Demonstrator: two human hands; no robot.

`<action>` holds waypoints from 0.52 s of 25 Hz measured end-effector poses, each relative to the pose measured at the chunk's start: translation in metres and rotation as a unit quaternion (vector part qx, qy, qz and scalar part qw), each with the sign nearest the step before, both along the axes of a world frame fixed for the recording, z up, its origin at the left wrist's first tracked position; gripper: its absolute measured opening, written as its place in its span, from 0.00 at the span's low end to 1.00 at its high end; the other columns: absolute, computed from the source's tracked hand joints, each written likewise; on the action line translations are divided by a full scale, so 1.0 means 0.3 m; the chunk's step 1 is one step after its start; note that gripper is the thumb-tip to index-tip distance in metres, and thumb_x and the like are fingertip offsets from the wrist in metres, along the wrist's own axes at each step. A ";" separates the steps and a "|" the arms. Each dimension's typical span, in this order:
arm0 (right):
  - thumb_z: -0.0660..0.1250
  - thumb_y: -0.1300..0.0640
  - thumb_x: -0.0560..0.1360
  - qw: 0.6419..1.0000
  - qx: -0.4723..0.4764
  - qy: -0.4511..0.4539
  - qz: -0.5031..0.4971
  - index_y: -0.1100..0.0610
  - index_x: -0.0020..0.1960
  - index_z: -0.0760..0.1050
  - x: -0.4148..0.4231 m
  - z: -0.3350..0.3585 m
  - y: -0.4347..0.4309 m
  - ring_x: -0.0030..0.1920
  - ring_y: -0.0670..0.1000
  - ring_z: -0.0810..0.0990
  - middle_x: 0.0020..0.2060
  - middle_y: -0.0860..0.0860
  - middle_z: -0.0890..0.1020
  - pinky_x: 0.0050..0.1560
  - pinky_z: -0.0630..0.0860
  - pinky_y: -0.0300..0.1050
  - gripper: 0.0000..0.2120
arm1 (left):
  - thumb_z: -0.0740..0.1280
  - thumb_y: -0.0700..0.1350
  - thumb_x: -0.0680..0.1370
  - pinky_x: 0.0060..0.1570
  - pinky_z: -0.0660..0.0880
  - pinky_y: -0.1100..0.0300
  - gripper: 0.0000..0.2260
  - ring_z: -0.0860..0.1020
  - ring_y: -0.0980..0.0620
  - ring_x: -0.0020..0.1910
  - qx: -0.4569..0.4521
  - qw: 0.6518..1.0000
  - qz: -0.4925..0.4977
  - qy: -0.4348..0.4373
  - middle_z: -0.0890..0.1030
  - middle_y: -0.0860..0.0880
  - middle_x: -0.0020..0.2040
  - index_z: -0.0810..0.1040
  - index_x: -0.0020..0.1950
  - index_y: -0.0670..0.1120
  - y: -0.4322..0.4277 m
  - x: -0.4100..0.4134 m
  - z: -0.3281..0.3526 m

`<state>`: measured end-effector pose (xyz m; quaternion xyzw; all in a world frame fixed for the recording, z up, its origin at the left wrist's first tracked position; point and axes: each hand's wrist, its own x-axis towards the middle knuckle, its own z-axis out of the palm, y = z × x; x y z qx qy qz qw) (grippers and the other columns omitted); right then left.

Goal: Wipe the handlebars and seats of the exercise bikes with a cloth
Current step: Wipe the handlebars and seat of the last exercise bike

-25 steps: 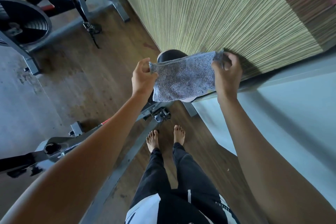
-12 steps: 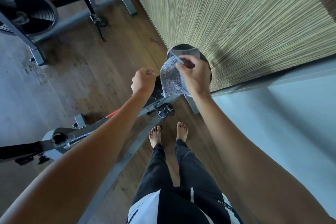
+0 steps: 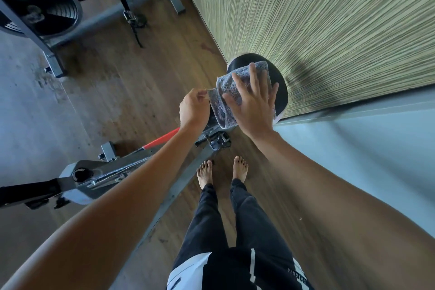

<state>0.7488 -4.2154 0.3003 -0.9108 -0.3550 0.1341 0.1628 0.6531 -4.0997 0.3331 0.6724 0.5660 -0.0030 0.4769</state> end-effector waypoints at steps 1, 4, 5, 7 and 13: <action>0.50 0.33 0.81 1.000 -0.026 -0.003 0.009 0.43 0.79 0.59 -0.004 -0.023 0.006 0.81 0.59 0.45 0.81 0.51 0.50 0.75 0.36 0.63 0.29 | 0.58 0.38 0.79 0.58 0.77 0.52 0.15 0.79 0.50 0.54 0.003 1.000 -0.001 -0.001 0.82 0.48 0.56 0.80 0.60 0.46 -0.005 -0.004 -0.007; 0.47 0.33 0.81 0.998 -0.029 -0.050 0.006 0.43 0.79 0.58 -0.018 -0.073 0.004 0.81 0.59 0.46 0.81 0.51 0.53 0.78 0.41 0.62 0.29 | 0.57 0.36 0.77 0.58 0.77 0.51 0.17 0.79 0.50 0.54 0.012 1.000 0.000 -0.008 0.82 0.48 0.55 0.80 0.59 0.47 -0.012 -0.016 -0.029; 0.47 0.35 0.82 0.997 -0.014 -0.071 0.002 0.44 0.78 0.61 -0.020 -0.083 0.003 0.80 0.59 0.50 0.80 0.51 0.56 0.78 0.45 0.61 0.28 | 0.57 0.36 0.77 0.59 0.77 0.50 0.17 0.79 0.50 0.54 0.015 1.000 0.003 -0.010 0.82 0.48 0.54 0.81 0.58 0.47 -0.013 -0.020 -0.033; 0.49 0.38 0.83 0.994 0.022 -0.106 -0.007 0.47 0.76 0.66 -0.020 -0.107 0.003 0.79 0.60 0.56 0.78 0.52 0.63 0.78 0.52 0.60 0.26 | 0.58 0.36 0.77 0.59 0.77 0.50 0.16 0.78 0.50 0.54 0.020 1.000 0.004 -0.018 0.81 0.48 0.54 0.81 0.58 0.47 -0.017 -0.028 -0.038; 0.54 0.48 0.85 0.988 0.092 -0.121 -0.006 0.55 0.73 0.71 -0.015 -0.133 0.009 0.77 0.59 0.62 0.75 0.53 0.69 0.78 0.57 0.54 0.21 | 0.59 0.36 0.79 0.61 0.75 0.52 0.14 0.77 0.51 0.55 0.025 0.999 -0.012 -0.033 0.80 0.48 0.56 0.80 0.59 0.46 -0.018 -0.046 -0.032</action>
